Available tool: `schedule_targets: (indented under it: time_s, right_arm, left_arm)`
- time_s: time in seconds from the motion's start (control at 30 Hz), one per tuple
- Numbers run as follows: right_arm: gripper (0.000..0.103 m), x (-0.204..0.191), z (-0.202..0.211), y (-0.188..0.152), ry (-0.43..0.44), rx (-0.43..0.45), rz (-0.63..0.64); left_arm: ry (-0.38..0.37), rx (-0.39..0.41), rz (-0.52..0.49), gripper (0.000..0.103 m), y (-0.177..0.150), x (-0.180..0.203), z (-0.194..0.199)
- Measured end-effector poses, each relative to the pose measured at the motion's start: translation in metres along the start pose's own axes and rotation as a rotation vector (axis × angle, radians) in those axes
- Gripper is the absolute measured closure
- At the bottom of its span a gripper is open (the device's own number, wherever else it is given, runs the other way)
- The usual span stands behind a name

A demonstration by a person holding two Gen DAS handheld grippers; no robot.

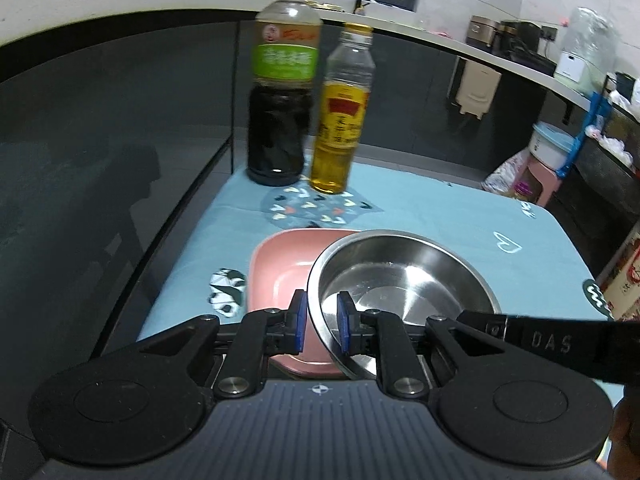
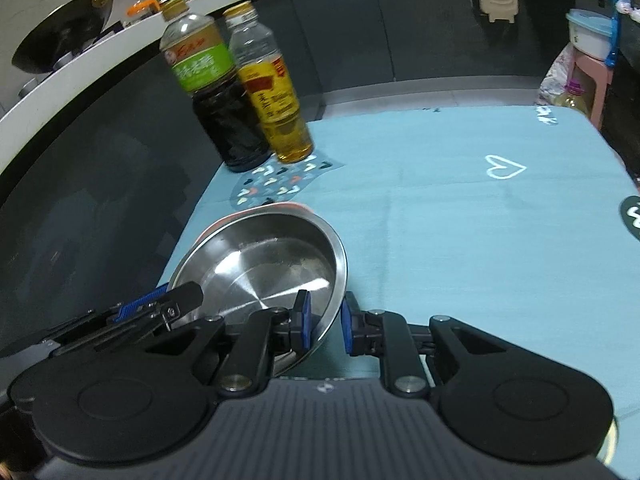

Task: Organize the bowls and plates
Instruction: 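Carry the steel bowl and lower it into the pink dish, then open the grippers to release the steel bowl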

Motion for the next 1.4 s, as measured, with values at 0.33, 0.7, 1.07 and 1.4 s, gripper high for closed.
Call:
schedule_targets:
  time_s: [0.33, 0.7, 1.07, 1.4]
  right_arm:
    - [0.085, -0.025, -0.022, -0.007, -0.006, -0.036, 0.036]
    - [0.085, -0.031, -0.04, -0.008, -0.052, -0.046, 0.062]
    - [0.085, -0.021, -0.05, -0.001, -0.072, -0.043, 0.037]
    - [0.084, -0.02, -0.057, -0.003, -0.051, -0.062, 0.024]
  left_arm:
    - [0.025, -0.013, 0.051, 0.089, -0.005, -0.032, -0.012]
    - [0.019, -0.037, 0.055, 0.089, -0.007, -0.041, -0.031]
    - [0.024, -0.034, 0.022, 0.088, -0.004, -0.033, -0.044]
    - [0.031, -0.021, 0.02, 0.08, -0.002, -0.034, -0.046]
Point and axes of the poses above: each gripper's, at about its wrist camera, not at the fingertips, and z roughly against the way its jaws point, x to its right, y to its top, the point moved 10 cm from there along -z, roughly the way its jaws point, and after that the axes turned 6 degrees about -z, right-handed, at the moved point
